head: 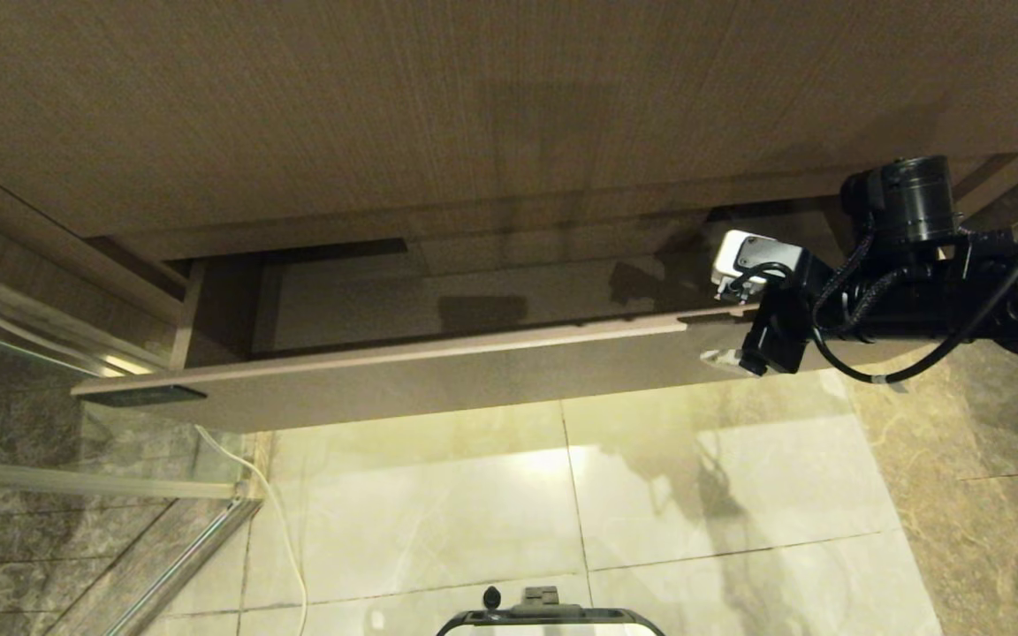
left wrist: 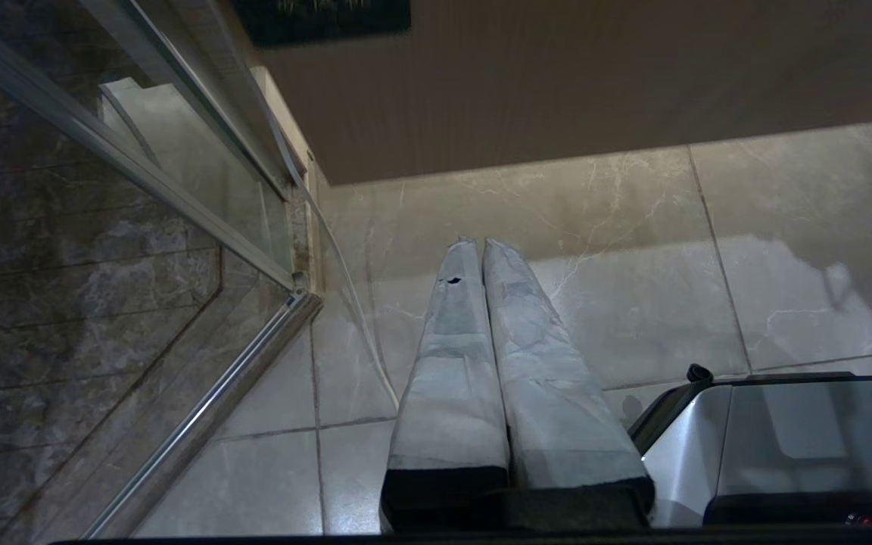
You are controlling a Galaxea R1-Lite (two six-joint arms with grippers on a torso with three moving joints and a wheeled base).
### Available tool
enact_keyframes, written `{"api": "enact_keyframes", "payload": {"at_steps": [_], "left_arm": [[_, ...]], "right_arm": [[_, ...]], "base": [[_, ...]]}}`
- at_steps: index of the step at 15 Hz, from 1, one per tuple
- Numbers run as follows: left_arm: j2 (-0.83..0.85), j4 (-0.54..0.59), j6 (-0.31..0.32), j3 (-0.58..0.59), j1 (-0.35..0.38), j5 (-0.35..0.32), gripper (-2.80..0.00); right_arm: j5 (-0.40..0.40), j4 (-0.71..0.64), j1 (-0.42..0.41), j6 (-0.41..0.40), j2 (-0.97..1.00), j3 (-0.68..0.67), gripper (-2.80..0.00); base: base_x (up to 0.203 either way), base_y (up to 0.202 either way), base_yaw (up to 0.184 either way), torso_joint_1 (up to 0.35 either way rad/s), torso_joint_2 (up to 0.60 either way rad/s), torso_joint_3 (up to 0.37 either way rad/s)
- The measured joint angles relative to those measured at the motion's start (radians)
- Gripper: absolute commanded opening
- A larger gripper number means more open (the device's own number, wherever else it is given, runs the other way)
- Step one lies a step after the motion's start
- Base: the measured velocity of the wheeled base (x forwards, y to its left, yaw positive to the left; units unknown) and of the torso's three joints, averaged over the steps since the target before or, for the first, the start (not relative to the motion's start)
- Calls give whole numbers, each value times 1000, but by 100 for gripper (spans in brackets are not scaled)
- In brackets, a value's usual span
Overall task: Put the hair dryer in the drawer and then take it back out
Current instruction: Pull open the drawer
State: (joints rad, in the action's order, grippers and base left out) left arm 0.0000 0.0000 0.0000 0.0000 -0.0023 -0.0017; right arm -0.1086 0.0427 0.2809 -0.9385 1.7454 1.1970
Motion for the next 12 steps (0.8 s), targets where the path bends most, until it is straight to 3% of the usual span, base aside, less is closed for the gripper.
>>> {"api": "enact_keyframes", "payload": {"at_steps": [4,10,12], "left_arm": [[0,0,0,0,0,0,-280],[0,0,0,0,0,0,-280],[0,0,0,0,0,0,-280]], "right_arm": [[-3,-139,-3,-8,-95,-37,0],[5,-452,-68,-4,-350,-226,0],[4,-494,-96,0,-463,-299,0]], "base": [[0,0,0,0,0,0],[0,0,0,0,0,0],[0,0,0,0,0,0]]}}
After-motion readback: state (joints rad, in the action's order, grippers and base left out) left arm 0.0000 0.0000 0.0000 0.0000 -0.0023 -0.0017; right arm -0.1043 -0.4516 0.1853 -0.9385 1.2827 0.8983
